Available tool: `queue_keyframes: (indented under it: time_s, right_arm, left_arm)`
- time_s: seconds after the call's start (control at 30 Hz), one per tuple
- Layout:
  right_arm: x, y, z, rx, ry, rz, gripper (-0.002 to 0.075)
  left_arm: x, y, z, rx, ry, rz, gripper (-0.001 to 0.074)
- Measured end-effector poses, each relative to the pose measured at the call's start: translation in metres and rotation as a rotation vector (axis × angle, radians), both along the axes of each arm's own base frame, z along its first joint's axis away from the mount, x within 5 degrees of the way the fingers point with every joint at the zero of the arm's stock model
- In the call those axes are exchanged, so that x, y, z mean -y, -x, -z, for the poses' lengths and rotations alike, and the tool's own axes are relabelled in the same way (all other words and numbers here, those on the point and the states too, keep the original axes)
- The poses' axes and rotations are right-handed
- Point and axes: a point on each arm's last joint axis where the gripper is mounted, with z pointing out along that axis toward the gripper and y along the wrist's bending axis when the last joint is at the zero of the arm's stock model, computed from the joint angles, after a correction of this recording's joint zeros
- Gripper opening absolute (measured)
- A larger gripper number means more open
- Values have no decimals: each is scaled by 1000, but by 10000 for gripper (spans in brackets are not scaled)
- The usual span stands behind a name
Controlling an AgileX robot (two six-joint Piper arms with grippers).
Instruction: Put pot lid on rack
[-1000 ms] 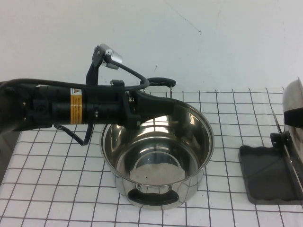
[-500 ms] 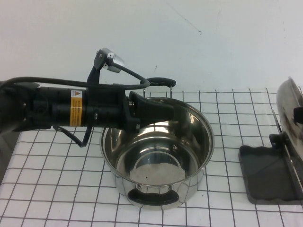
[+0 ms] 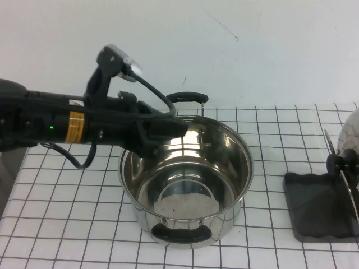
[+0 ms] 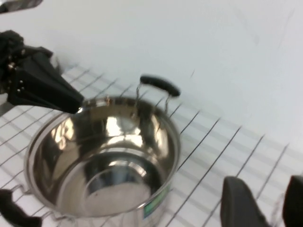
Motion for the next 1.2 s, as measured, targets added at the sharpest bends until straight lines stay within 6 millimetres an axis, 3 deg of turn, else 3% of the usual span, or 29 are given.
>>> queue_keyframes:
  time_s: [0.2,0.37,0.5,0.77,0.97,1.2]
  right_arm:
    - [8,64,-26,257,93,112,190]
    - [15,106,-16,454,90,220,113]
    - [18,119,10,514,66,273,46]
    - [14,116,56,408,-53,245,10]
    - [13,112,66,369,-83,241,4]
    - [13,111,67,364,-92,239,1]
  left_arm:
    - [-29,42,-46,210,-17,-230,-1]
    - [-63,86,-52,346,-34,-476,-1]
    - [-88,120,-31,388,-63,-641,-1]
    - [-122,172,16,390,-27,-851,-1]
    - [-140,194,42,418,1,-974,-1]
    - [-141,201,79,356,-49,-956,-1]
